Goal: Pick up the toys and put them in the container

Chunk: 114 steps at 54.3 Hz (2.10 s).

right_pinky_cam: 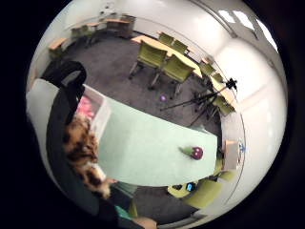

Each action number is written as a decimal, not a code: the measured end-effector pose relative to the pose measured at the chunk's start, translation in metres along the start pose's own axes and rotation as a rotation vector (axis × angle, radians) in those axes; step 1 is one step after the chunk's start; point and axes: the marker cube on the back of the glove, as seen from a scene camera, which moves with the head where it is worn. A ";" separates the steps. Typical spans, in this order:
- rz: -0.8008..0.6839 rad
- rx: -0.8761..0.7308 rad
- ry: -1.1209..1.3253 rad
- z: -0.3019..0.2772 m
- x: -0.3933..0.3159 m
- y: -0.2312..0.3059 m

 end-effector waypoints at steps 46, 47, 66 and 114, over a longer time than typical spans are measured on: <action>0.180 -0.348 0.052 0.095 -0.019 -0.014; 0.166 -0.344 0.087 0.090 -0.008 -0.008; 0.433 -0.291 0.359 -0.011 0.149 0.116; 0.857 -0.448 0.353 0.050 0.451 0.437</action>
